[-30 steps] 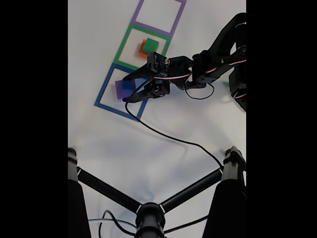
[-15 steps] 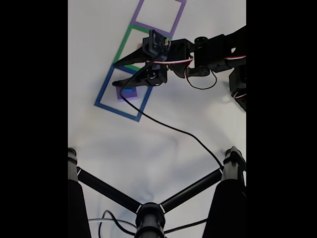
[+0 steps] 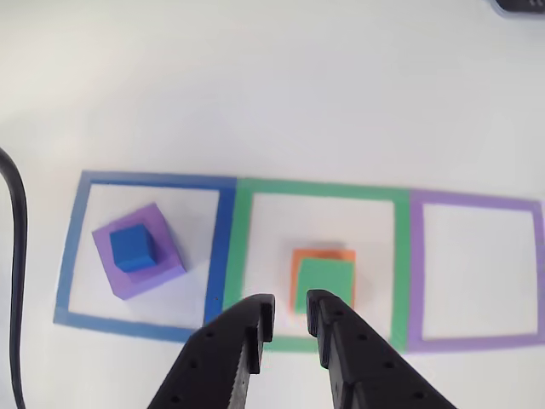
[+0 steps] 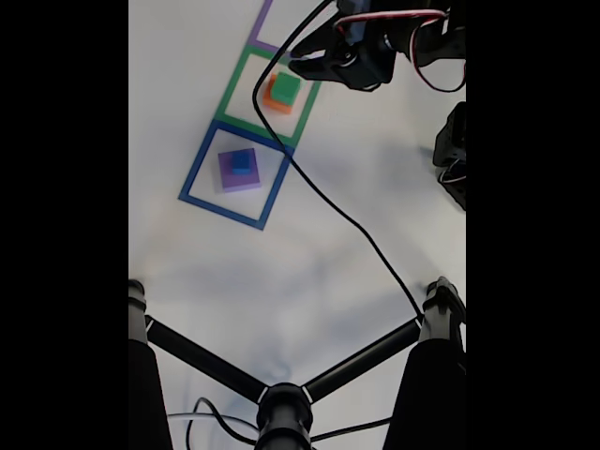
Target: Tower of hanoi
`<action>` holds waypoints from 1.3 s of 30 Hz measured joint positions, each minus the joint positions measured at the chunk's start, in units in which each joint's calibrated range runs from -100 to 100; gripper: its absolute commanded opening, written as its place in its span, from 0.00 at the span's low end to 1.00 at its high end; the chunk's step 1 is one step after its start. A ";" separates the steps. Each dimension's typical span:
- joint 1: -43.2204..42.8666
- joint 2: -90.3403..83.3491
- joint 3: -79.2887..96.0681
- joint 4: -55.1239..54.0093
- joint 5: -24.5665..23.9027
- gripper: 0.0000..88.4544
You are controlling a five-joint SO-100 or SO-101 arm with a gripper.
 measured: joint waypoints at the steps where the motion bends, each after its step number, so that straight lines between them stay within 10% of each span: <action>1: 0.97 -0.08 -2.49 3.80 0.00 0.06; 11: 10.20 -6.72 4.30 8.79 0.20 0.28; 39: 14.38 9.66 56.77 -80.17 0.20 0.34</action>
